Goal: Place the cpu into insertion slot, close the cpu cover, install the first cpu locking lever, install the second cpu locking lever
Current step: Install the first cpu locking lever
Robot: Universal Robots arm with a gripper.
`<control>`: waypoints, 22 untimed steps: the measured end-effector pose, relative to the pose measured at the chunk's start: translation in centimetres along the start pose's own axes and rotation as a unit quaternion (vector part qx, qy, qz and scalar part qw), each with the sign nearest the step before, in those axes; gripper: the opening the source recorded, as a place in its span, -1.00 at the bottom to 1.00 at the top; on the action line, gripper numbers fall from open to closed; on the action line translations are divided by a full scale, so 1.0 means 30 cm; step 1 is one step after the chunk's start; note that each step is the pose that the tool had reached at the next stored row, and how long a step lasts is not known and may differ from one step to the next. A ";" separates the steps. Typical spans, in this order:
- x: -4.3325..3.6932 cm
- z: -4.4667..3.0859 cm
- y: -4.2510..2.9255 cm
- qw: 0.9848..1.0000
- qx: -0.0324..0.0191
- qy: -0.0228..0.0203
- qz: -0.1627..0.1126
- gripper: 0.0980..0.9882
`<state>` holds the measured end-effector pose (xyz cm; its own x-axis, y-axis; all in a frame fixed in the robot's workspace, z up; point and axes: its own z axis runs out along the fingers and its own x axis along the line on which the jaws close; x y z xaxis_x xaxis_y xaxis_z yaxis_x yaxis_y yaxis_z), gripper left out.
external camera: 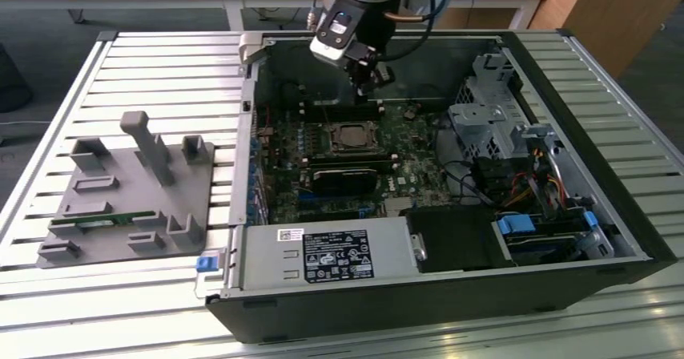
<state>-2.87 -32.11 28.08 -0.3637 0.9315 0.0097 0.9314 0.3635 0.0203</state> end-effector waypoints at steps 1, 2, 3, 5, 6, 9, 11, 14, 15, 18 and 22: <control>0.000 0.000 0.000 1.000 0.000 0.000 -0.009 -0.98; 0.000 0.001 0.000 1.000 0.000 0.000 -0.018 -0.98; 0.000 0.001 0.000 1.000 0.000 0.001 -0.027 -0.98; 0.000 0.001 0.000 0.999 0.000 0.001 -0.045 -0.98; 0.000 0.002 0.000 0.999 0.001 0.001 -0.054 -0.98; 0.000 0.002 0.000 0.997 0.001 0.002 -0.082 -0.98; 0.000 0.003 0.000 0.995 0.001 0.002 -0.097 -0.98; 0.000 0.004 0.000 0.993 0.001 0.002 -0.120 -0.98; 0.000 0.004 0.000 0.992 0.001 0.003 -0.128 -0.98; 0.000 0.005 0.000 0.988 0.001 0.003 -0.153 -0.98; 0.000 0.007 0.000 0.982 0.001 0.004 -0.190 -0.98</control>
<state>-2.87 -32.11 27.88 -0.6844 0.7290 0.0092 0.7290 0.6842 0.0211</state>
